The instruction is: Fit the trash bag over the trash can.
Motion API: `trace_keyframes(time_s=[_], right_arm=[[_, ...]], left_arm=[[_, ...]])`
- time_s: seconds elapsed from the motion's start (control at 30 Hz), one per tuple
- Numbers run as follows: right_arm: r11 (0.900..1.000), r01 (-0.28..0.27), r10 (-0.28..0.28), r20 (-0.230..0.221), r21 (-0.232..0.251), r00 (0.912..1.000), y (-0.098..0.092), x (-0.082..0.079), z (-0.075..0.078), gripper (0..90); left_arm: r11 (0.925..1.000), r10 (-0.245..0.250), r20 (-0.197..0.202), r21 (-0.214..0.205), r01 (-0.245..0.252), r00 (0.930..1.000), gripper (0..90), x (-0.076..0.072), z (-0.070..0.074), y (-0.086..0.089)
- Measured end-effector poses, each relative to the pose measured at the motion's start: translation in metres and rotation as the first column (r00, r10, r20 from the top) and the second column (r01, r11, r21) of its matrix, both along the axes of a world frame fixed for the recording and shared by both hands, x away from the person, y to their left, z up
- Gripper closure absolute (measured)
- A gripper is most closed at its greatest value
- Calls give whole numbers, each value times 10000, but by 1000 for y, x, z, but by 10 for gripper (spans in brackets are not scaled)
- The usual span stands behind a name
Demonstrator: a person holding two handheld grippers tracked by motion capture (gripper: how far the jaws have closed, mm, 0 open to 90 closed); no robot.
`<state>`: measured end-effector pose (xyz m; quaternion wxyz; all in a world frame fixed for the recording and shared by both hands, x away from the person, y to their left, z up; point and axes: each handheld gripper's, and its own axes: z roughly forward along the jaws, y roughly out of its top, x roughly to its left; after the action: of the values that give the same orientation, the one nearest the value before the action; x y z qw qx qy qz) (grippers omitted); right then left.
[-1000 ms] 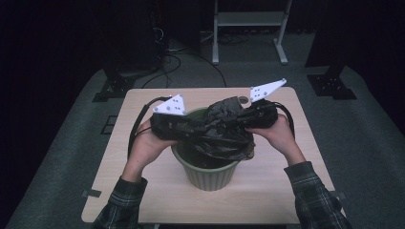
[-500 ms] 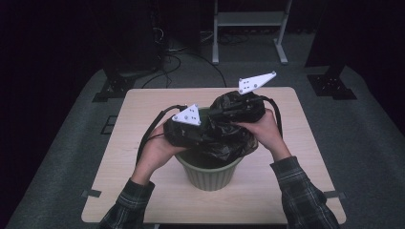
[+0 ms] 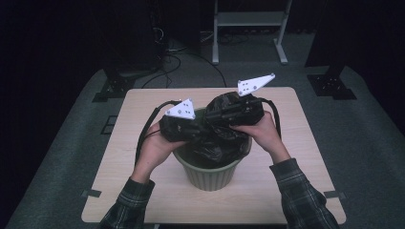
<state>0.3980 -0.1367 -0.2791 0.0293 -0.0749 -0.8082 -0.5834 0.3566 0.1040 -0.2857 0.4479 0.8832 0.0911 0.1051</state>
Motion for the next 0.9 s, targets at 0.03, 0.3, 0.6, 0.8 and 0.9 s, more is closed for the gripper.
trace_keyframes(time_s=[0.03,0.3,0.6,0.8,0.9], right_arm=[[9999,139,-139,4,17,9999,-4,-1,0,721],[9945,1037,-1038,57,127,9946,-55,-8,-2,635],[9877,1563,-1562,-99,94,9877,-83,-17,-12,579],[9901,1392,-1385,-326,197,9898,-84,-20,-19,564],[9898,1421,-1418,-262,116,9896,-82,-22,-20,553]], left_arm=[[9999,107,-45,3,-107,9999,890,1,-1,2],[9957,774,-331,-480,-790,9964,893,6,-5,23],[9928,935,-482,-712,-968,9945,893,8,-8,32],[9912,1047,-433,-770,-1078,9936,893,8,-7,36],[9906,1068,-448,-806,-1102,9933,893,9,-7,36]])
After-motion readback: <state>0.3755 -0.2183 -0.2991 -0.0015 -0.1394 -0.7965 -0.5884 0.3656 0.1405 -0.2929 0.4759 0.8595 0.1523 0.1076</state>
